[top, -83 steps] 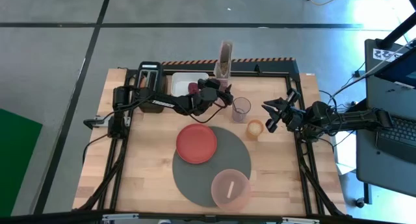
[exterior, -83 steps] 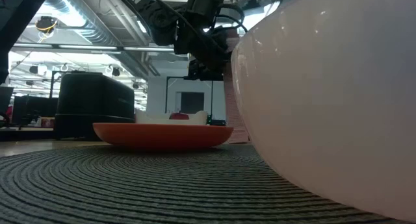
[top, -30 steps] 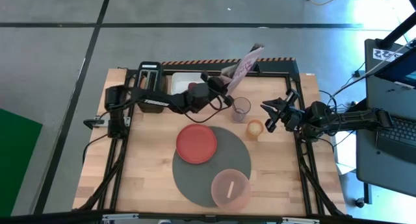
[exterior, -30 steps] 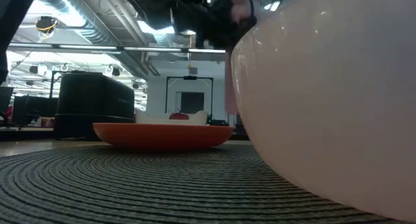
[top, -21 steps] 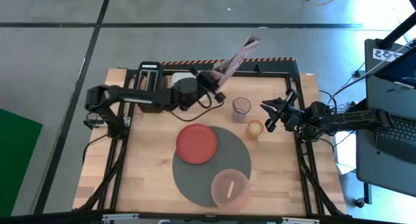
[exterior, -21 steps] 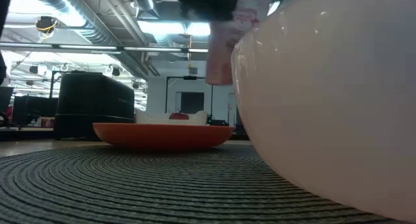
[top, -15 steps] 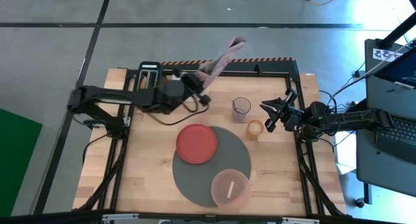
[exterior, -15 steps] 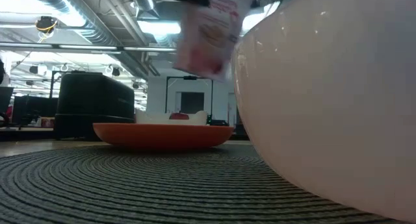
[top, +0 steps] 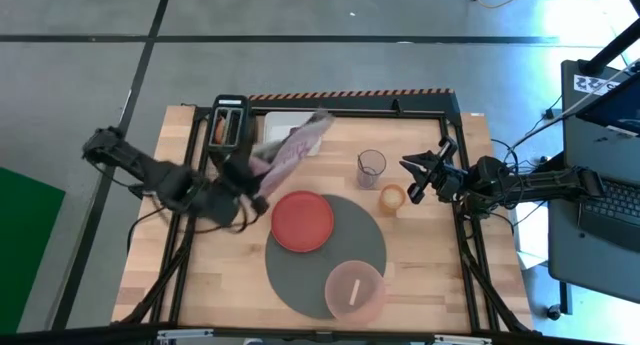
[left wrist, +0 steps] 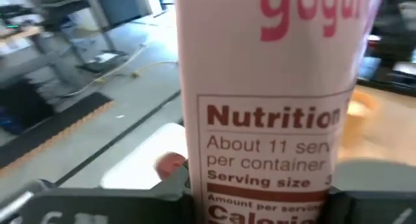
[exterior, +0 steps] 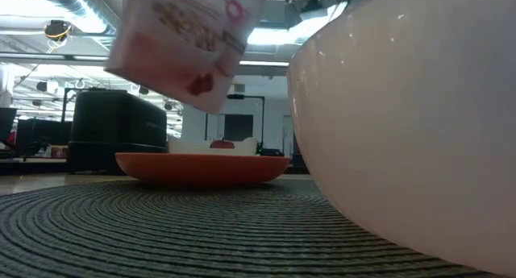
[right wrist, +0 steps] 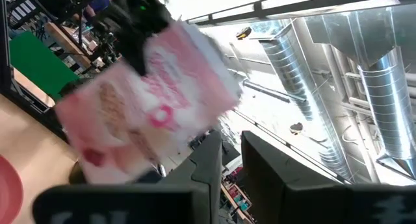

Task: Arrange a breakfast setting
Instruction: Pour the cereal into the pink bowl

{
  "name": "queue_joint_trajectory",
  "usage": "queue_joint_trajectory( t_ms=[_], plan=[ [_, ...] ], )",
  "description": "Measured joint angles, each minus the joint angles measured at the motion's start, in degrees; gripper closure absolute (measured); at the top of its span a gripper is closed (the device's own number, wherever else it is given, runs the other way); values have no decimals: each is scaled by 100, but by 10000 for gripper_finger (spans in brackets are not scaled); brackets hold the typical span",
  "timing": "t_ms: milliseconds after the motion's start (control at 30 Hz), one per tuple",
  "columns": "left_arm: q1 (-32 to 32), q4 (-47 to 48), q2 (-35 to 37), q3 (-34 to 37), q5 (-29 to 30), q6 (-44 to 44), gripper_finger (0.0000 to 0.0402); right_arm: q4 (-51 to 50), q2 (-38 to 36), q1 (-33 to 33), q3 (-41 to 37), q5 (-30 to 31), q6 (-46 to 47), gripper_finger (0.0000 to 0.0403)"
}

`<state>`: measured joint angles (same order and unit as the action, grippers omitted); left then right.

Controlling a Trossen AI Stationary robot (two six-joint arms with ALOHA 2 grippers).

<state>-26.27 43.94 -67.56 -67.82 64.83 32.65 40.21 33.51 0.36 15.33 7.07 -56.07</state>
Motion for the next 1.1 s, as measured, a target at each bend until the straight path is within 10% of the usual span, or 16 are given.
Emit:
queue_joint_trajectory(
  t_ms=[233,433,867,1100],
  plan=[
    [-1371,133,106,337,596,738,331,23,0,-2,0,0,0,338],
    [-2043,-25,135,409,-171,698,331,34,0,-2,0,2,-1,338],
    [-3356,-1376,-30,452,-422,-20,331,212,0,-2,0,292,-319,338],
    [-3343,-3368,-106,1598,-948,-453,334,284,0,-2,0,249,-296,338]
  ],
)
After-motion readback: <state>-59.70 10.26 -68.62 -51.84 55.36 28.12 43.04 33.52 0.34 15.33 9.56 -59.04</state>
